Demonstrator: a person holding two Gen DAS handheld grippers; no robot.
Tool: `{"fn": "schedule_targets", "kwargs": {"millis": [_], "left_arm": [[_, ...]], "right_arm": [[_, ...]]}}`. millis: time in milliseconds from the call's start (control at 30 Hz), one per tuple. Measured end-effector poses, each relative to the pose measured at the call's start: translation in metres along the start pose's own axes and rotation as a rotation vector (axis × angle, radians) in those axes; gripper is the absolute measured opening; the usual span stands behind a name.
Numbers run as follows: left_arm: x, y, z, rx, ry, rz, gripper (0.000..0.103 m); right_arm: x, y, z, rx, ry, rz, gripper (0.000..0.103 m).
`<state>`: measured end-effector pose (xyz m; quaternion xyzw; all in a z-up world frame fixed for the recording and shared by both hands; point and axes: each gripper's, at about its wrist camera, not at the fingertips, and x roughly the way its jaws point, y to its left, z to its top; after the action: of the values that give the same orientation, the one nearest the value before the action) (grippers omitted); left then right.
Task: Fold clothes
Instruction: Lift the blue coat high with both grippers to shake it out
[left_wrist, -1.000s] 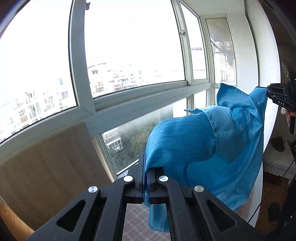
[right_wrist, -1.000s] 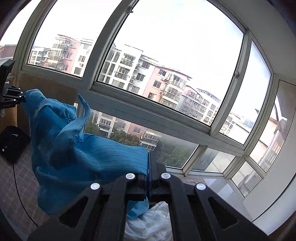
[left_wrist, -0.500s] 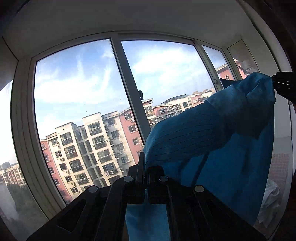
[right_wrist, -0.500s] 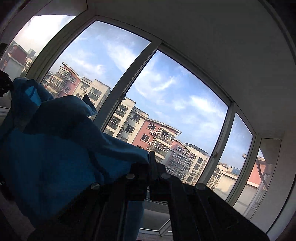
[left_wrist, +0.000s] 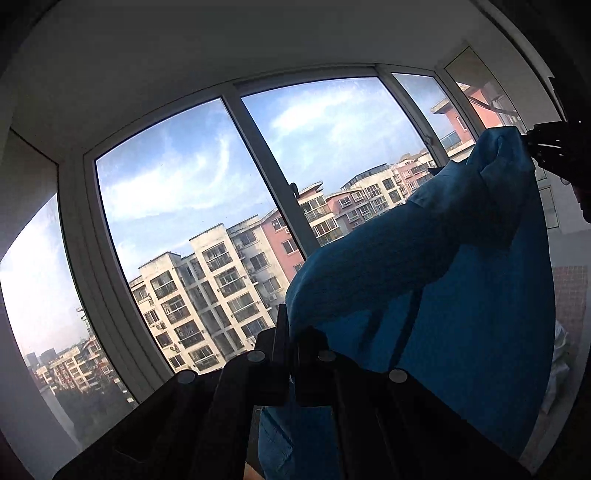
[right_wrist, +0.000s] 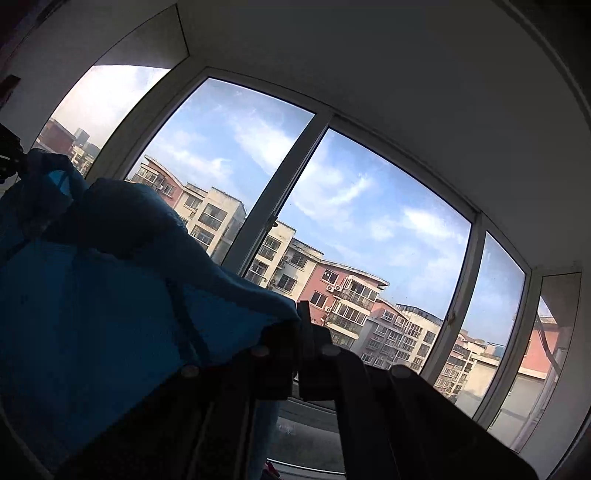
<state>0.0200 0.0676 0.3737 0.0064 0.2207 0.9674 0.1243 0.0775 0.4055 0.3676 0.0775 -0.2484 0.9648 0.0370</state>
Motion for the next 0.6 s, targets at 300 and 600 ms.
{"fn": "schedule_targets", "kwargs": {"millis": [300,600], "left_arm": [[0.104,-0.002,-0.049,-0.018,0.172,-0.029,0.000],[0.338,-0.046,-0.208,0.049,0.533,-0.046,0.000]], "right_arm": [[0.097,0.043,-0.065,-0.030,0.149,0.060,0.000],[0.283,0.156,-0.249,0.012,0.499,0.176,0.000]]}}
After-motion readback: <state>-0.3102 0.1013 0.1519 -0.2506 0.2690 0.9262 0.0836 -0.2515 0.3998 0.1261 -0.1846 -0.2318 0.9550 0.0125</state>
